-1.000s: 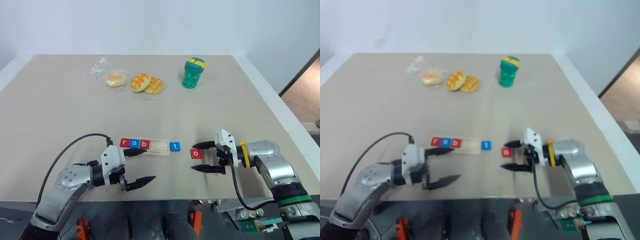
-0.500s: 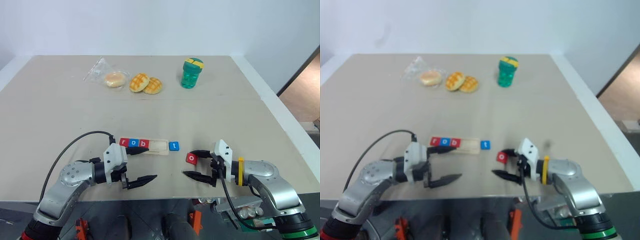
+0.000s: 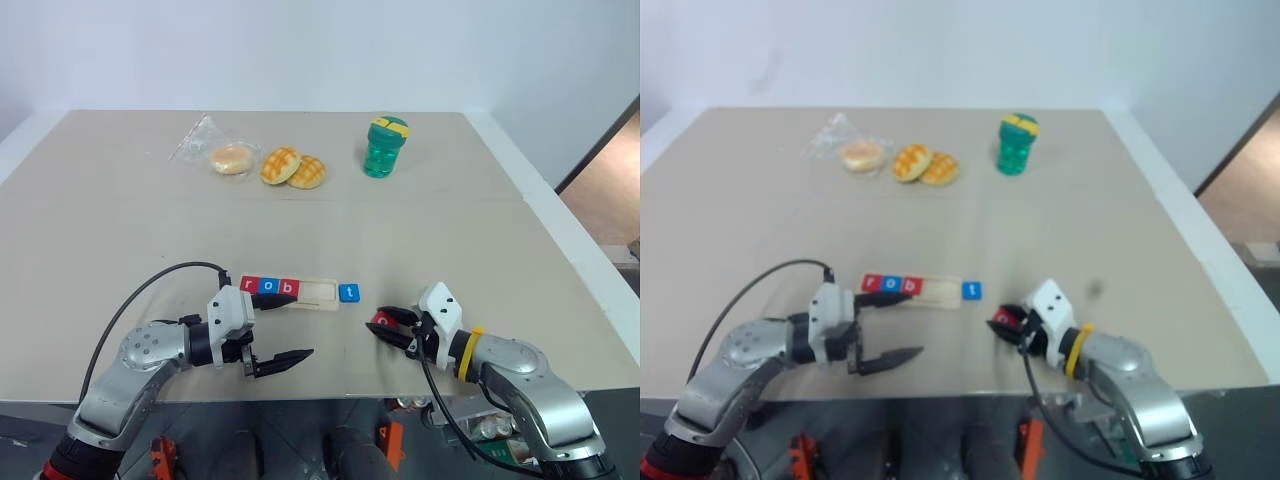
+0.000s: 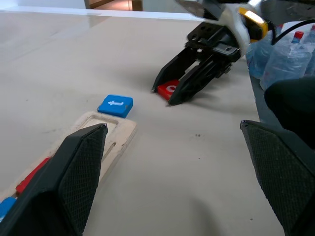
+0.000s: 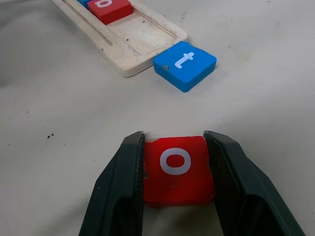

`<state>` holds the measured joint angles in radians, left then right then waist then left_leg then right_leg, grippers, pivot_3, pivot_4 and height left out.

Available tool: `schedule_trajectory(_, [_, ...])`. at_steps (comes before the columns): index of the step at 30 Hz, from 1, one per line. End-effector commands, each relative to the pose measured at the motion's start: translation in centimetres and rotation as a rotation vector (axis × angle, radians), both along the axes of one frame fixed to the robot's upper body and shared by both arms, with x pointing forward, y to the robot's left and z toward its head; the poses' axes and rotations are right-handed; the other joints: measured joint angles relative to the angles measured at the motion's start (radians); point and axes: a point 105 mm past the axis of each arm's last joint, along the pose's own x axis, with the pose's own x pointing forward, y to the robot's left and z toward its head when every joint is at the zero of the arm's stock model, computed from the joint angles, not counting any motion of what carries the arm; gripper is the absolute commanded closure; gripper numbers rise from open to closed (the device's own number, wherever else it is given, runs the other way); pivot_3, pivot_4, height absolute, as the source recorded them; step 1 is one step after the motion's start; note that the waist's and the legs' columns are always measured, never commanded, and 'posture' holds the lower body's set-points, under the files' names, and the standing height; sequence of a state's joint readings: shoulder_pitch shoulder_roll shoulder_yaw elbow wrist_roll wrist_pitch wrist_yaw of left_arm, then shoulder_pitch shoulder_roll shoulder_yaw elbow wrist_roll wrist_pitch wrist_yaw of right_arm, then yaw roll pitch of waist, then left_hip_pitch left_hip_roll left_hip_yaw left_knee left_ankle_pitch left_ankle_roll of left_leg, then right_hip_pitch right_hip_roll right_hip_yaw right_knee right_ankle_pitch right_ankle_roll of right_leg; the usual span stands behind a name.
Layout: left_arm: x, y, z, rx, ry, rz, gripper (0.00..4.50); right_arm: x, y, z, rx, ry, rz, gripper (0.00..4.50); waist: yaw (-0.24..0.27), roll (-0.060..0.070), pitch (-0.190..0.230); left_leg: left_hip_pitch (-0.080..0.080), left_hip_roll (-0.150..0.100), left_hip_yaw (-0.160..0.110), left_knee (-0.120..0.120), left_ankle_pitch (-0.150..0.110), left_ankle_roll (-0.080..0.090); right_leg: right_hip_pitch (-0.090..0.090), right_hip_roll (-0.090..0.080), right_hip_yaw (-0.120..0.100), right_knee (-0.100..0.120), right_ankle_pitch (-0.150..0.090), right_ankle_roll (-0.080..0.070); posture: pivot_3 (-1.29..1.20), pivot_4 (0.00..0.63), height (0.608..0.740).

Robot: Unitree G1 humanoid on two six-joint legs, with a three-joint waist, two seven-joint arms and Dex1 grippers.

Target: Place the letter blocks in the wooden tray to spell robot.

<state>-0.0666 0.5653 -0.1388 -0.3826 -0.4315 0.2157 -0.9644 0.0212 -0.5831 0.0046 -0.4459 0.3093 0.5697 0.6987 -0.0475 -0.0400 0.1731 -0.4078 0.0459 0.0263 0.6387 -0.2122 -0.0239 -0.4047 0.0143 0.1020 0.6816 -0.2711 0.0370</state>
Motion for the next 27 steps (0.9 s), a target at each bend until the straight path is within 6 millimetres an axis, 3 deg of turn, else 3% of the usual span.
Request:
schedule_trajectory(1, [0.3, 0.4, 0.6, -0.010, -0.041, 0.040, 0.00, 0.9, 0.5, 2.5, -0.004, -0.086, 0.008, 3.26, 0.000, 0.000, 0.000, 0.000, 0.000, 0.000, 0.000, 0.000, 0.000, 0.000, 0.000, 0.000, 0.000, 0.000, 0.000, 0.00, 0.150, 0.740])
schedule_trajectory(5, [2.3, 1.4, 0.6, -0.034, -0.056, 0.202, 0.00, 3.1, 3.9, 6.8, 0.030, -0.189, 0.182, 3.26, -0.007, 0.001, 0.001, 0.001, 0.000, 0.000, 0.001, 0.000, 0.000, -0.001, 0.000, 0.002, 0.000, 0.002, 0.000, 0.00, 0.150, 0.740])
schedule_trajectory(8, [3.4, 2.1, 0.7, -0.074, -0.036, 0.300, 0.00, 4.3, 6.7, 8.3, 0.013, -0.222, 0.334, 3.26, -0.012, 0.000, 0.001, 0.001, 0.000, 0.001, 0.001, 0.004, 0.006, -0.001, 0.002, 0.004, 0.000, 0.009, 0.001, 0.00, 0.150, 0.740])
schedule_trajectory(14, [3.6, 2.3, 0.4, -0.071, -0.042, 0.352, 0.00, 5.9, 9.7, 6.7, -0.064, -0.173, 0.523, 3.26, -0.001, 0.000, 0.001, -0.001, 0.001, 0.000, 0.000, 0.004, 0.006, -0.002, 0.003, 0.000, 0.000, 0.005, -0.002, 0.00, 0.150, 0.740])
schedule_trajectory(18, [3.2, 2.3, 0.4, -0.084, -0.038, 0.365, 0.00, 6.7, 10.3, 5.3, -0.092, -0.149, 0.569, 3.26, -0.001, 0.000, 0.001, -0.004, 0.000, 0.000, -0.001, 0.002, 0.004, -0.004, -0.001, 0.000, 0.000, 0.006, -0.005, 0.00, 0.150, 0.740])
schedule_trajectory(27, [2.8, 2.6, 0.1, -0.091, -0.026, 0.401, 0.00, 7.5, 11.6, 4.4, -0.098, -0.139, 0.606, 3.26, -0.001, 0.000, 0.001, -0.004, 0.000, -0.001, 0.000, 0.001, 0.003, -0.004, -0.001, -0.001, 0.000, 0.006, -0.005, 0.00, 0.150, 0.740])
